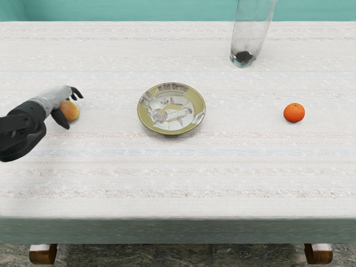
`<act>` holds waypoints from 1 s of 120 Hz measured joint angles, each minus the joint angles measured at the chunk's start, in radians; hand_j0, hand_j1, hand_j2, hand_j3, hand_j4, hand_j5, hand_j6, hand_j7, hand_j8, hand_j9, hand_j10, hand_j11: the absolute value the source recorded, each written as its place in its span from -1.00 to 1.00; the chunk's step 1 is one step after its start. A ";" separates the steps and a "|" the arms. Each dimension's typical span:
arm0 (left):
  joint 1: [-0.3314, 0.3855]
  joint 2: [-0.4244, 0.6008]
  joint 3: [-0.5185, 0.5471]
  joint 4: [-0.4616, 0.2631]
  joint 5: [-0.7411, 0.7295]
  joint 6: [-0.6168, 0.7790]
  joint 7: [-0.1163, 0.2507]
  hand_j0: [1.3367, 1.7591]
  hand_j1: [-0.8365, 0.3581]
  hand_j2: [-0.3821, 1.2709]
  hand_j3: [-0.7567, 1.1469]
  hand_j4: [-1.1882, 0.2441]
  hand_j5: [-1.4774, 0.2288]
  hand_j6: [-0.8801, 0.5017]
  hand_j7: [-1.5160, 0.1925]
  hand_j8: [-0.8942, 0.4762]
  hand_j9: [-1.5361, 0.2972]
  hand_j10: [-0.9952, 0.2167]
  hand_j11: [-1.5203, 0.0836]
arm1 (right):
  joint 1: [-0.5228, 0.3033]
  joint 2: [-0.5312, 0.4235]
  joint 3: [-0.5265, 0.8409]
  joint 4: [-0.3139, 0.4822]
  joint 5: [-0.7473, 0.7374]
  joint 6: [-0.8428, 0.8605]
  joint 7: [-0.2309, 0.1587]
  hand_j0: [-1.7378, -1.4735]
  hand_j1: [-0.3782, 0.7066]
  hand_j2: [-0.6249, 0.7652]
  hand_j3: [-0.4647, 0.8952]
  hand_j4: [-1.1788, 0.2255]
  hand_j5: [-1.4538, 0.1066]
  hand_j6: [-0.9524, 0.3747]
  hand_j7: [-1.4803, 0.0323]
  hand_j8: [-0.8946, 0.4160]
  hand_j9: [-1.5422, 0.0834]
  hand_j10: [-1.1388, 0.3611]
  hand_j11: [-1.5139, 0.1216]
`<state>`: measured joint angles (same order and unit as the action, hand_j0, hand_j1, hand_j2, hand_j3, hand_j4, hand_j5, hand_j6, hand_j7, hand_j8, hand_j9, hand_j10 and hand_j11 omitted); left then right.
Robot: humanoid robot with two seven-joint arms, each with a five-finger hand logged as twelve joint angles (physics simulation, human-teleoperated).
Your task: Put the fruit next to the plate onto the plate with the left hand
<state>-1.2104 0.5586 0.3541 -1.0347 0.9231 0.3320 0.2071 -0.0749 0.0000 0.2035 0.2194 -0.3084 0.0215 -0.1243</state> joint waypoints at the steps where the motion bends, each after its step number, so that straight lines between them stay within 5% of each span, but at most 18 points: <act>1: 0.000 0.000 0.001 0.002 0.000 0.000 0.000 0.52 0.26 -0.45 -0.21 0.15 0.18 -0.26 0.22 -0.23 0.16 0.04 0.31 | 0.000 0.000 0.000 0.000 0.000 0.000 0.000 -0.40 -0.87 -0.11 -0.32 0.63 0.81 0.39 0.90 0.32 0.84 0.47 0.80; 24: 0.000 -0.020 0.023 0.040 0.001 0.001 0.000 0.52 0.07 -0.41 -0.21 0.01 0.03 -0.39 0.07 -0.35 0.02 -0.12 0.14 | 0.000 0.000 0.000 0.000 0.000 0.000 0.000 -0.40 -0.87 -0.11 -0.32 0.63 0.81 0.39 0.90 0.32 0.84 0.47 0.80; 58: -0.006 -0.022 0.060 0.051 0.003 0.001 0.001 0.49 -0.10 -0.26 -0.20 -0.04 -0.15 -0.19 -0.15 -0.17 -0.20 -0.23 -0.10 | 0.000 0.000 0.000 0.000 0.000 0.000 0.000 -0.40 -0.87 -0.11 -0.32 0.63 0.81 0.39 0.90 0.31 0.84 0.47 0.80; 120: -0.136 -0.091 0.067 0.033 -0.030 -0.013 0.000 0.49 0.06 -0.34 -0.21 -0.06 -0.34 -0.18 -0.26 -0.19 -0.29 -0.26 -0.25 | 0.000 0.000 0.000 0.000 0.000 0.000 0.000 -0.40 -0.87 -0.11 -0.32 0.63 0.81 0.39 0.90 0.32 0.84 0.47 0.80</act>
<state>-1.3467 0.4679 0.4207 -1.0015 0.8931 0.3185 0.2072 -0.0749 0.0000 0.2033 0.2194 -0.3084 0.0215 -0.1243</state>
